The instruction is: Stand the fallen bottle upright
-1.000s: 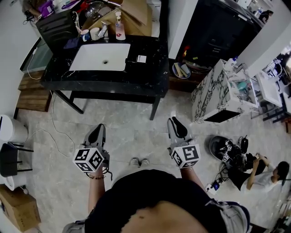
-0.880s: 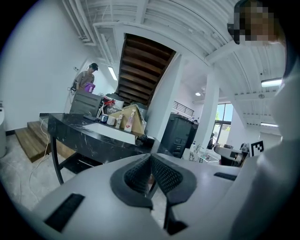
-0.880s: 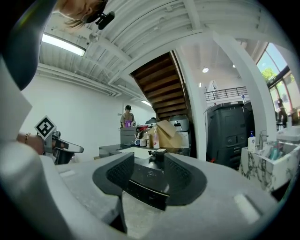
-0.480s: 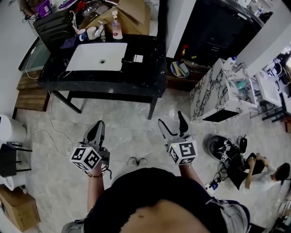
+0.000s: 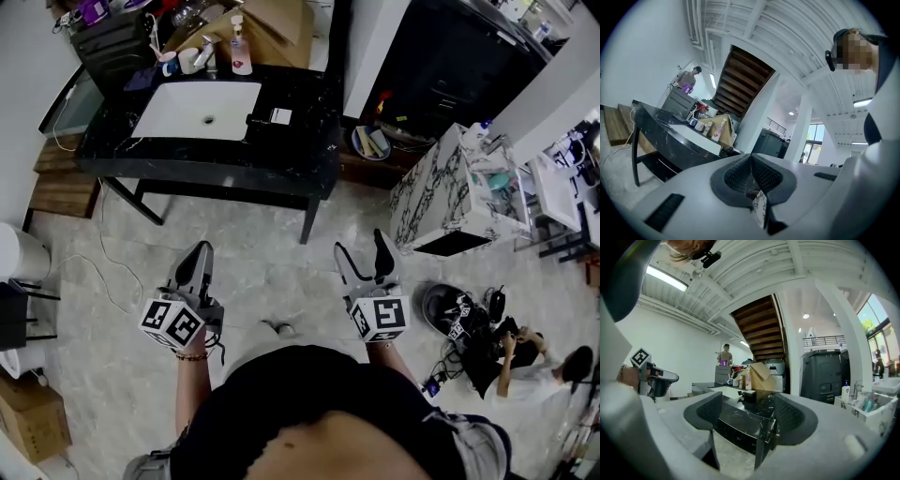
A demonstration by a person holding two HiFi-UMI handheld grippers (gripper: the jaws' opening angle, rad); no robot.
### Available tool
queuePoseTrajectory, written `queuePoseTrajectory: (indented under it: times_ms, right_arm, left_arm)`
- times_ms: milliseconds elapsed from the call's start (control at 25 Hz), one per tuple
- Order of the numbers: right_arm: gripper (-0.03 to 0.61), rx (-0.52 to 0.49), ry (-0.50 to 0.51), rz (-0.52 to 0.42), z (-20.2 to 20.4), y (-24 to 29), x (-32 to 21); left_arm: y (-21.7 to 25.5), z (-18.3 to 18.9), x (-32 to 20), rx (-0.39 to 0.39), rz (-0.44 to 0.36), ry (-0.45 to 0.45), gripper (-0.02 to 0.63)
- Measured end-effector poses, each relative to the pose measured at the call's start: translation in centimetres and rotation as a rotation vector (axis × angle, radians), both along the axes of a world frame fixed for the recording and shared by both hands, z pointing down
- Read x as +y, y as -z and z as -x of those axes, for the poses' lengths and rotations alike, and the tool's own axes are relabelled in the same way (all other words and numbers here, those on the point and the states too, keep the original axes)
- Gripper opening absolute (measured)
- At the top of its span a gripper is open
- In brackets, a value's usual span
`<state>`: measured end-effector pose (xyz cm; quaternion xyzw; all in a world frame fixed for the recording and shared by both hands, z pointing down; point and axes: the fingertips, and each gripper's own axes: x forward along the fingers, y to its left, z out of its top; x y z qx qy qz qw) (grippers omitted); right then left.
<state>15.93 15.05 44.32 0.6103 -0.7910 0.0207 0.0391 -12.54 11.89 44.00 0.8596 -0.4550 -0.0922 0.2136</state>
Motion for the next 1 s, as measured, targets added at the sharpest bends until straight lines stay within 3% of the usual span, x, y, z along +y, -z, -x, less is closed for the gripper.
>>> queuePoseTrajectory:
  times_ms: [160,520,760,1000]
  right_arm:
    - [0.347,0.037,0.054,0.002,0.3,-0.7,-0.3]
    - [0.347,-0.031,0.118,0.018,1.8,-1.6,-1.4]
    - [0.347,-0.105,0.102,-0.009,2.3,-1.0,-5.0]
    - [0.347,-0.074,0.102,-0.039,2.9,0.3,-11.8]
  left_arm:
    - [-1.1,0.2,0.3,0.006,0.021,0.041,0.005]
    - [-1.7,0.9,-0.4,-0.050,0.041,0.064,0.005]
    - [-2.8,2.0,-4.9,-0.030,0.052,0.081,0.005]
    - [-1.2,3.5,-11.3,-0.052,-0.026,0.132,0.006]
